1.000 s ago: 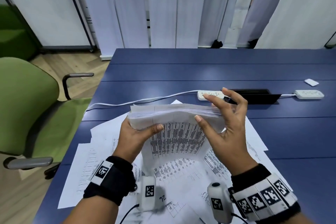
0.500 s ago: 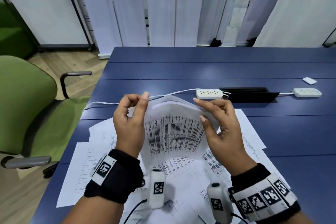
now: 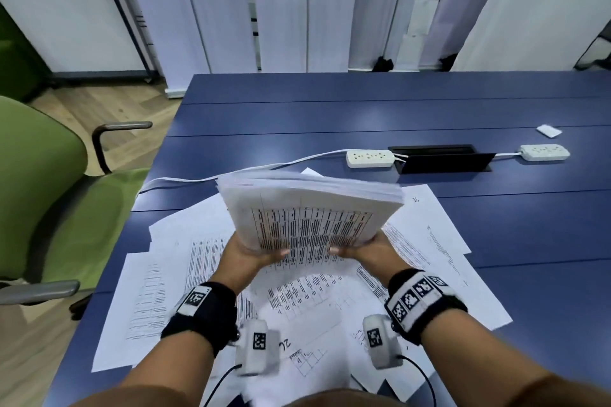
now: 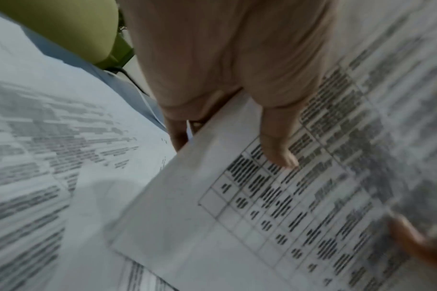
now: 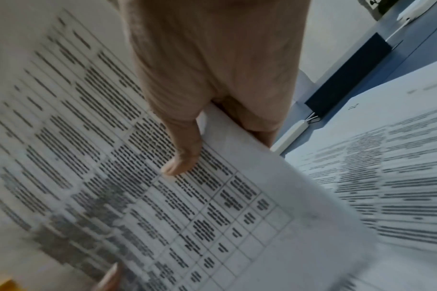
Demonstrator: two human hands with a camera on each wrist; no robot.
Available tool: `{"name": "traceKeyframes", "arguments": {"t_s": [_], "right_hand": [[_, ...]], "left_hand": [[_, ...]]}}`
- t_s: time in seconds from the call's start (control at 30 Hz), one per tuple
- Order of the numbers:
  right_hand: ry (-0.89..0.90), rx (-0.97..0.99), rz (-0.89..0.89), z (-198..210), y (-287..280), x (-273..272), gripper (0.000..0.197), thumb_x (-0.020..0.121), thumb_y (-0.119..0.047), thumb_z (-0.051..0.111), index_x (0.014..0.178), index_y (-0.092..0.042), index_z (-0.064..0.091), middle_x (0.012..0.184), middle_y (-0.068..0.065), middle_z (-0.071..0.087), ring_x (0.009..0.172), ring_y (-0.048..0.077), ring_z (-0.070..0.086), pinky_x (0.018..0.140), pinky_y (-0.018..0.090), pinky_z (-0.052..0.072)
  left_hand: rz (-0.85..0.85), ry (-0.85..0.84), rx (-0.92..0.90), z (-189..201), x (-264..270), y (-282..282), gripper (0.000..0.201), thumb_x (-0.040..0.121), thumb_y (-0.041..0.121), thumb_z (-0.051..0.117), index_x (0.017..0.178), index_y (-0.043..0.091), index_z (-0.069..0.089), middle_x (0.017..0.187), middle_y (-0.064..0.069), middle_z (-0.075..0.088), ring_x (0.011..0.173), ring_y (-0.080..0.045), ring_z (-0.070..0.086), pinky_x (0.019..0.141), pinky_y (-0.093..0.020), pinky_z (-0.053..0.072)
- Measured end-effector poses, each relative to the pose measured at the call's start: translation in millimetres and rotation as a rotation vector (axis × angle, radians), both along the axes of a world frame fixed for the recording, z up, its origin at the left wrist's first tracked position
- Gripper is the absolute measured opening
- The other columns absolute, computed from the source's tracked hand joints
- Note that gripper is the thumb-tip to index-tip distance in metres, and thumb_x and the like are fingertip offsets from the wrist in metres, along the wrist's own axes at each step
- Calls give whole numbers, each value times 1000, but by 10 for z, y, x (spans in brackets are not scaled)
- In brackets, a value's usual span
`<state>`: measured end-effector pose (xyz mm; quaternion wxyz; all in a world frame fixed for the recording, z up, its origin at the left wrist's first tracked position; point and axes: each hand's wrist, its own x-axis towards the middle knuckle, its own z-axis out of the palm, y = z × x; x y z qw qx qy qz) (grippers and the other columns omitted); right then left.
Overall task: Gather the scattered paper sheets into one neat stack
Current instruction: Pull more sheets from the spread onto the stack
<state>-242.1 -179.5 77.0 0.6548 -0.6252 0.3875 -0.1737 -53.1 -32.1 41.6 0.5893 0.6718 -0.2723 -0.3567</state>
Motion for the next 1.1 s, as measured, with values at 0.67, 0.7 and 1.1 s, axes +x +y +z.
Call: {"name": "traceKeyframes", "arguments": {"t_s": [0.67, 0.7, 1.1], "right_hand": [[1175, -428, -47, -1258, -960, -1013, 133, 43, -87, 65, 148, -22, 17, 155, 12, 22, 140, 36, 25, 106, 58, 33], [1177, -433, -40, -1229, -986, -1019, 131, 43, -86, 65, 147, -22, 20, 151, 13, 27, 137, 37, 28, 104, 58, 34], [1131, -525, 43, -1078, -869, -869, 103, 47, -82, 68, 122, -16, 46, 124, 7, 47, 119, 28, 44, 93, 45, 43]], "left_hand": [[414, 178, 462, -895, 240, 946, 49, 78, -2, 73, 123, -5, 53, 117, -17, 63, 95, -33, 62, 92, -45, 47], [406, 140, 465, -903, 243, 934, 46, 78, -3, 73, 120, -4, 54, 112, -19, 64, 91, -31, 61, 91, -45, 48], [377, 301, 318, -920, 26, 671, 67, 87, -2, 64, 145, 11, 33, 139, -12, 51, 128, -32, 47, 112, -44, 30]]}}
